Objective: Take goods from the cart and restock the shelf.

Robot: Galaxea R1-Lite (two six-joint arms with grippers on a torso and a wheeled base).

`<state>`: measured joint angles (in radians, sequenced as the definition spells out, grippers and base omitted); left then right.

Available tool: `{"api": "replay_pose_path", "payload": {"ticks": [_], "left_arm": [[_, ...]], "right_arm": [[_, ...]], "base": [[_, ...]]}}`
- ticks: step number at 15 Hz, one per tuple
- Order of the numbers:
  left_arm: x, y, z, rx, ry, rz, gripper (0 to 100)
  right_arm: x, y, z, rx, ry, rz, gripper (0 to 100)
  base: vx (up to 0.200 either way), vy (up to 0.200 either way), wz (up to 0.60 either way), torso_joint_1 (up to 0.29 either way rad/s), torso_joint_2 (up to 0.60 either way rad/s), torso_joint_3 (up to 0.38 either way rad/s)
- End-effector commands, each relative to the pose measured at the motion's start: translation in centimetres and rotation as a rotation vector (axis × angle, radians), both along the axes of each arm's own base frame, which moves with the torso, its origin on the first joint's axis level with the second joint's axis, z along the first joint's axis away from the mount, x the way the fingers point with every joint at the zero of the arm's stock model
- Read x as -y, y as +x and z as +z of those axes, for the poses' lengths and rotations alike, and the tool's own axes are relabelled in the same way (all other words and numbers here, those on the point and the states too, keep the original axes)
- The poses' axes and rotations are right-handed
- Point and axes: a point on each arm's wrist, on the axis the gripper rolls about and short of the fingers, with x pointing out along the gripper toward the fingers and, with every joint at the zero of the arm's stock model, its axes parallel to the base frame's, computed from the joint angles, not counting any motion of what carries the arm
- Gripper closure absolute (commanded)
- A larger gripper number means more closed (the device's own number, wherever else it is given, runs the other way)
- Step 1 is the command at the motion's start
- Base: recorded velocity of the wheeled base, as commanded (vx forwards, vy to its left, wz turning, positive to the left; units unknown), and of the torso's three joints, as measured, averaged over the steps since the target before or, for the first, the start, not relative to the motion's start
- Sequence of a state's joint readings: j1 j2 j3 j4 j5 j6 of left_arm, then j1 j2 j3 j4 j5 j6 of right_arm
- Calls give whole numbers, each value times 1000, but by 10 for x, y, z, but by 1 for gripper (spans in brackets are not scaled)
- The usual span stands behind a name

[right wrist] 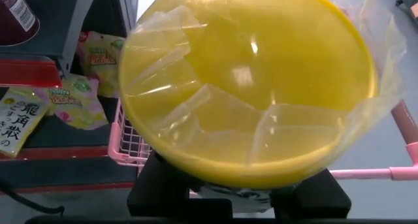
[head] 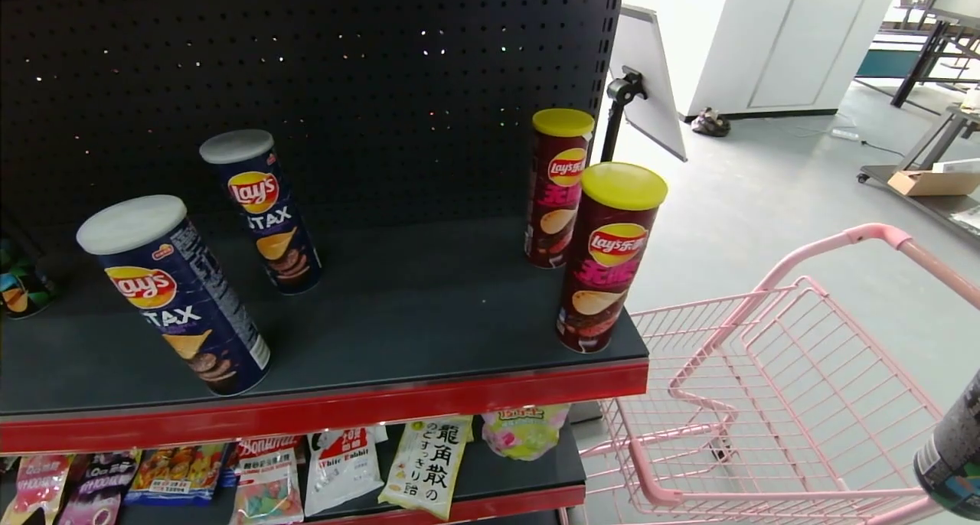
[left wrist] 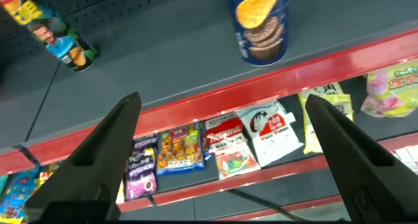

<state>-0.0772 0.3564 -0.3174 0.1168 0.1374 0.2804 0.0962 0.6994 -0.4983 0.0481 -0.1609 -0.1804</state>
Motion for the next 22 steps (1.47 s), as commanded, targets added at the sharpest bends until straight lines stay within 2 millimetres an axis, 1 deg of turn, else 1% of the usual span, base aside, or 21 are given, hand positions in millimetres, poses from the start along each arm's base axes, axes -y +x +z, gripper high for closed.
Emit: {"api": "replay_pose_path", "payload": {"ticks": [1,2,5,14,20,22], "left_arm": [[0,0,0,-4,3,18,0],[-1,1,-1,-6,6,34,0],[-1,0,-2,-8,7,36,0],[-1,-3,-5,4,8,34,0],[-1,-3,-6,2,10,34,0],[-1,-3,-6,1,10,34,0]], "right_arm": [[0,-3,-1,5,2,2,100],[0,-4,-3,8,2,2,100],[1,-8,-7,8,1,3,100],[1,-7,-8,4,0,3,100],[1,-8,-11,-6,-1,3,100],[1,-8,-11,-4,1,2,100]], "base": [[0,-200,0,2,2,7],[0,-200,0,-2,2,2],[-200,-200,0,9,1,-2],[0,0,0,0,0,0],[-200,0,0,9,8,0],[0,0,0,0,0,0]]}}
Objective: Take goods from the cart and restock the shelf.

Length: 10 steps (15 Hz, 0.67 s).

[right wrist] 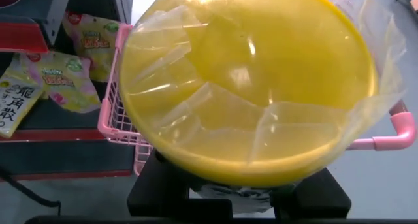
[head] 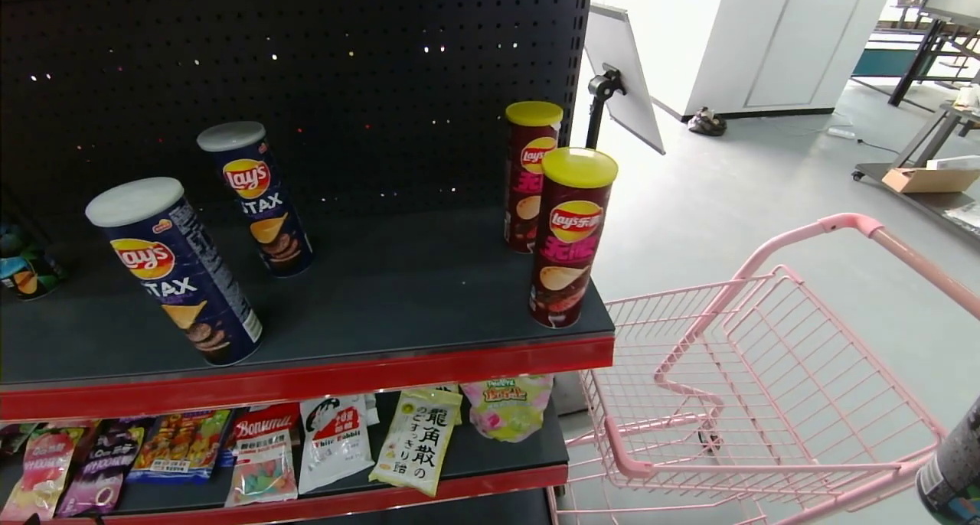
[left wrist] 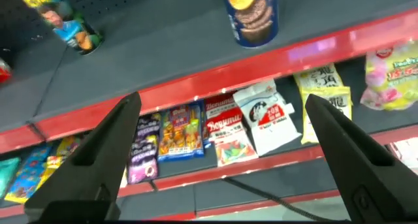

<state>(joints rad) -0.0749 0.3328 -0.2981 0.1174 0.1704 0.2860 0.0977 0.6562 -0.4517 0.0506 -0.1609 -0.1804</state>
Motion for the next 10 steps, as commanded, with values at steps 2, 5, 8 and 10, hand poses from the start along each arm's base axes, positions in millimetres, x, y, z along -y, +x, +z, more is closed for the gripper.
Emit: {"api": "replay_pose_path", "payload": {"ticks": [2,5,8,10], "left_arm": [[0,0,-2,-4,0,-2,0],[0,-1,-4,-1,-1,-2,0],[0,-2,-4,2,-1,-2,0],[0,-2,-4,2,-1,-2,0]], "right_arm": [[0,0,0,0,1,0,100],[0,0,-1,-3,1,0,100],[0,-2,-3,-3,0,0,100],[0,-2,-3,-3,1,0,100]], "base": [[0,0,0,0,0,0],[0,0,0,0,0,0],[0,0,0,0,0,0],[-200,0,0,2,7,5]]}}
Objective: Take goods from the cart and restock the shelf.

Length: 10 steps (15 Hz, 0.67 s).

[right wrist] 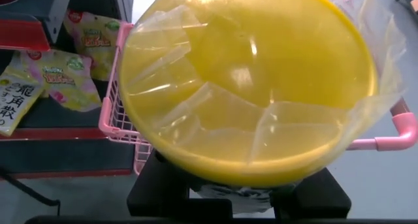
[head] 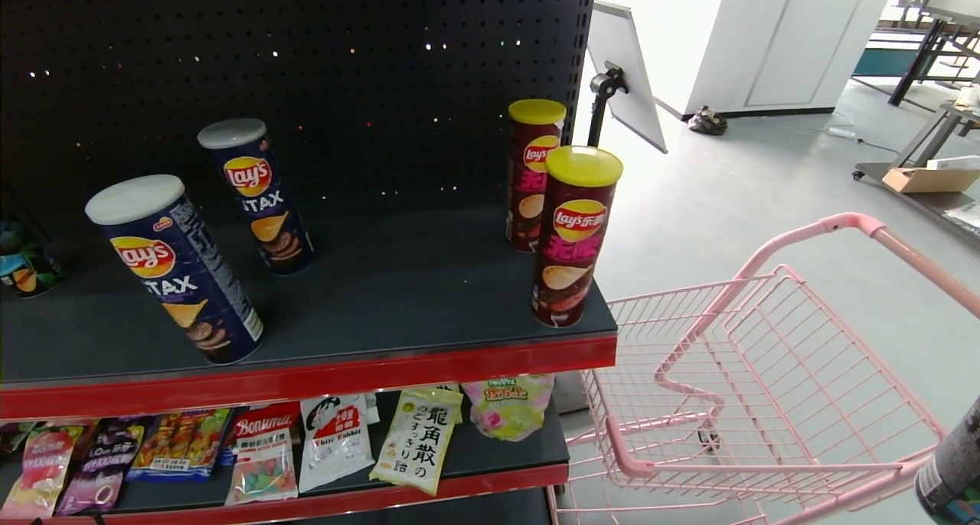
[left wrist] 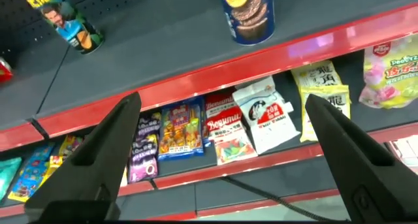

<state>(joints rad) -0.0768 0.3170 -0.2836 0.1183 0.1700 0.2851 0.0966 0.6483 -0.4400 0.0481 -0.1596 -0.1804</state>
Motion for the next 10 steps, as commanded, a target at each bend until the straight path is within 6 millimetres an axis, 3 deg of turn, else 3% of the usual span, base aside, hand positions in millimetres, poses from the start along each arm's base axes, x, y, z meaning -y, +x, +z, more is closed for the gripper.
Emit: {"api": "replay_pose_path", "payload": {"ticks": [1,4,9,10], "left_arm": [[0,0,0,0,0,0,0],[0,0,0,-2,0,0,0],[0,0,0,0,-1,-1,0],[0,0,0,1,0,-1,0]], "right_arm": [[0,0,0,-1,-1,0,100],[0,0,0,0,-1,0,100],[0,-1,-1,0,1,0,100],[0,-1,-1,0,1,0,100]], "base": [[-200,0,0,12,12,2],[-200,0,0,-2,5,1],[0,0,0,0,0,0],[0,200,0,12,7,-2]]}}
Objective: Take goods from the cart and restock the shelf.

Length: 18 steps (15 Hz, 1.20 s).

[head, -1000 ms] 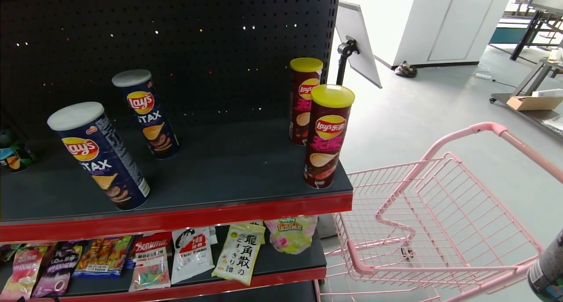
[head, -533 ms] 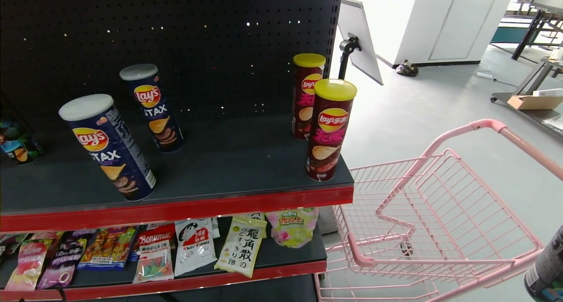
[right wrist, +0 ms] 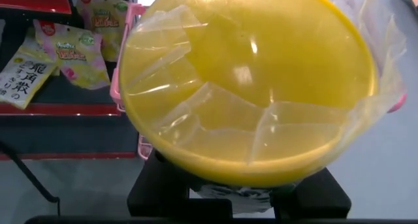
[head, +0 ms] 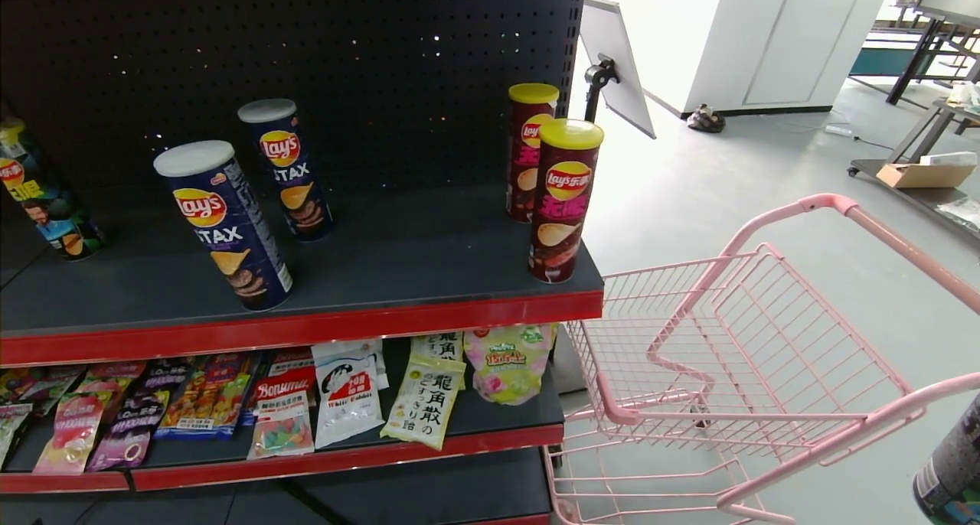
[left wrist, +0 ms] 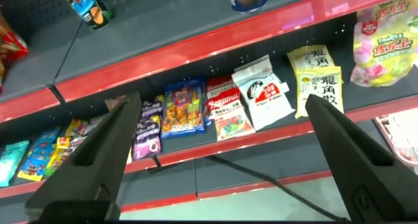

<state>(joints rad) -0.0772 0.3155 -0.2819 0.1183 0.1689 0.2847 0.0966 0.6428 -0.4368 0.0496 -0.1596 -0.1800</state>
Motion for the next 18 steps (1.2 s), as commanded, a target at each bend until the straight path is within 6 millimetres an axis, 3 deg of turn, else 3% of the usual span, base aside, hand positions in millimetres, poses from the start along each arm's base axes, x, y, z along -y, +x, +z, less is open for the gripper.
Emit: {"api": "replay_pose_path", "payload": {"ticks": [1,18], "left_arm": [[0,0,0,0,-1,0,0],[0,-1,1,8,0,0,0]], "right_arm": [[0,0,0,-1,0,0,100],[1,-13,-10,24,-14,-1,100]], "base": [[0,200,0,-2,-7,2],[0,200,0,4,3,3]]}}
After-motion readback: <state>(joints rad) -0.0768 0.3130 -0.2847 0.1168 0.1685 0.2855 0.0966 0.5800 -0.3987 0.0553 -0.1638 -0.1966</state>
